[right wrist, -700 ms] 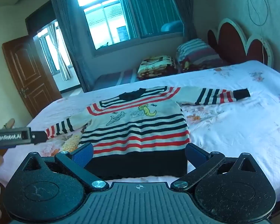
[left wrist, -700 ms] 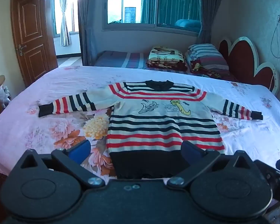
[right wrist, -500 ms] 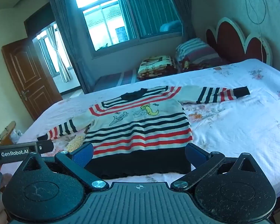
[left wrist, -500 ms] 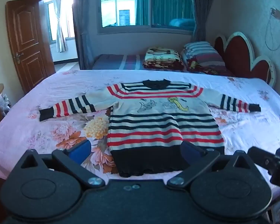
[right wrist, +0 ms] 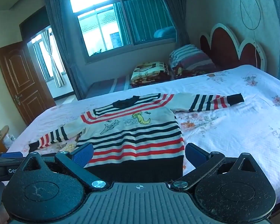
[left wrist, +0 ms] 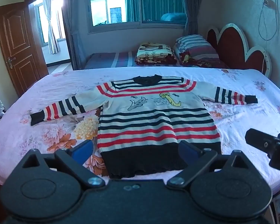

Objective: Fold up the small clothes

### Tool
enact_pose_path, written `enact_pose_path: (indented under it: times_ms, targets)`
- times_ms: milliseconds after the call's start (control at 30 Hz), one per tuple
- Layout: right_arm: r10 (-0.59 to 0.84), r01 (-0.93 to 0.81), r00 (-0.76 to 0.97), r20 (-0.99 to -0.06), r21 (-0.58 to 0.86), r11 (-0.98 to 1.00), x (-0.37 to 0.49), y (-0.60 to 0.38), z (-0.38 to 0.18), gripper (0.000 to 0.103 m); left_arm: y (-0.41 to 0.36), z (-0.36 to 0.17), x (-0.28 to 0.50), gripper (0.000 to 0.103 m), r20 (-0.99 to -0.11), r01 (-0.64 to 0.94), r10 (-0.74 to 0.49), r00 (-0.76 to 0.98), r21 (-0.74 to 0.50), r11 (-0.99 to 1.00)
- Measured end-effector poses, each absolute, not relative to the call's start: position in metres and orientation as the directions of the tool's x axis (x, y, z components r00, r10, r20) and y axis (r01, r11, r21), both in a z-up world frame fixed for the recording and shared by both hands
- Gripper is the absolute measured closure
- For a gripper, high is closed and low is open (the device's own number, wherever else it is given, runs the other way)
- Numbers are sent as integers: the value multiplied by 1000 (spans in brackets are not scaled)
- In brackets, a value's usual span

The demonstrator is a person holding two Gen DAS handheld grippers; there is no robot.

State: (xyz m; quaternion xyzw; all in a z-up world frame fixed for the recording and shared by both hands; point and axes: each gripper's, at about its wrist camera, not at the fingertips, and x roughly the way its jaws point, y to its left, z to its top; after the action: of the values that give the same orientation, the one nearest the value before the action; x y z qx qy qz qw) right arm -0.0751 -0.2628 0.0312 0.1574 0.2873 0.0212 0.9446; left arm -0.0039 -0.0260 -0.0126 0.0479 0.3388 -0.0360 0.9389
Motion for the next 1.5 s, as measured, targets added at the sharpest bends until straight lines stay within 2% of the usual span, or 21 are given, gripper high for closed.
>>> enact_pose_path:
  times_ms: [1500]
  targets:
    - [111, 88, 811, -575, 307, 948, -60, -281, 17, 0, -28, -15, 14, 5, -647, 66, -8, 763, 66, 996]
